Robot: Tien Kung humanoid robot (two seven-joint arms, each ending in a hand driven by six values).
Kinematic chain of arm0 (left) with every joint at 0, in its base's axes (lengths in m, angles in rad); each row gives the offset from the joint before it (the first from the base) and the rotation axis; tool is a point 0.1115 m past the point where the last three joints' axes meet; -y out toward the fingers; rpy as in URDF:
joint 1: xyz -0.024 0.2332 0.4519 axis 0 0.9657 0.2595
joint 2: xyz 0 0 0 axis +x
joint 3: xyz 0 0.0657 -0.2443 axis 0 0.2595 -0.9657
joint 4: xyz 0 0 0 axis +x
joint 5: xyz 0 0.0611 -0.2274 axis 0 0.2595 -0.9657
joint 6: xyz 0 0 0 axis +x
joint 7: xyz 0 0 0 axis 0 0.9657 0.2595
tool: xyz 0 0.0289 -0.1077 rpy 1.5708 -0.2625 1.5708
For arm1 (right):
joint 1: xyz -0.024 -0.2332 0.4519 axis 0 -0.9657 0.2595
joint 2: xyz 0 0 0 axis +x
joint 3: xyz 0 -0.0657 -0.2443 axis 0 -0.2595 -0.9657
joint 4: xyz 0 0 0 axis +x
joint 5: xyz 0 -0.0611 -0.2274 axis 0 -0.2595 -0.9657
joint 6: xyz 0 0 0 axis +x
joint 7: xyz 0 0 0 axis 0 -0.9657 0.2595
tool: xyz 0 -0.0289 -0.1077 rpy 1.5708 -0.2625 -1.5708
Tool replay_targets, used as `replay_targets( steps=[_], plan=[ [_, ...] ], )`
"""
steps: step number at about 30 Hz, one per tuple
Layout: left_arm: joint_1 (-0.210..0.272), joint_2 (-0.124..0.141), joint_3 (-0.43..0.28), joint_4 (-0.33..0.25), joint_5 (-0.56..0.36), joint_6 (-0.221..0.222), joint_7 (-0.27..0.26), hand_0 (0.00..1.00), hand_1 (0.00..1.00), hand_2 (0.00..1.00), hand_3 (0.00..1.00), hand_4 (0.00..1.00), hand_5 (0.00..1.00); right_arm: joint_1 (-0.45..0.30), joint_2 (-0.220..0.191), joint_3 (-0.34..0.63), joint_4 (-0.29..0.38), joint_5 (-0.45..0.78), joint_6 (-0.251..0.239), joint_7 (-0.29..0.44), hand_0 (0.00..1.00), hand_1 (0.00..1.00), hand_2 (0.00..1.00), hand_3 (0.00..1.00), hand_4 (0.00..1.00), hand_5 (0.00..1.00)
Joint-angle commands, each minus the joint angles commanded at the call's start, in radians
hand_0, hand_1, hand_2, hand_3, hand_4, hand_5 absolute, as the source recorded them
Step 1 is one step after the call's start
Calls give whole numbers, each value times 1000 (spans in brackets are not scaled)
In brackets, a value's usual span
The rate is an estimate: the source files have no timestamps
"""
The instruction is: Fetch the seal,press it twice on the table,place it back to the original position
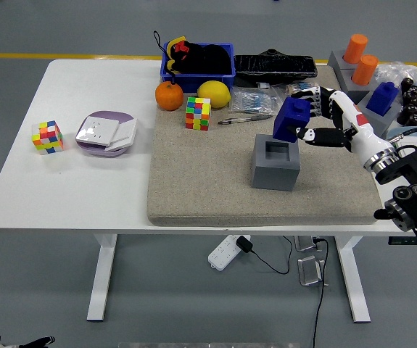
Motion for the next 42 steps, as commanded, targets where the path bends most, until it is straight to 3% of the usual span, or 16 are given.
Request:
replay_targets(
  steps=[13, 42],
  plan=[
    [-4, 2, -2, -1, 3, -1, 1, 815, 786, 767, 801, 687, 411, 79, -8, -115, -67, 34, 26, 1, 538, 426, 460, 479, 733, 2],
    [-6, 7, -19, -3, 32, -2, 9, 815, 788, 768, 801, 687, 411, 107, -21, -187, -138, 44, 34, 13, 536, 425, 461, 480, 741, 2]
  ],
)
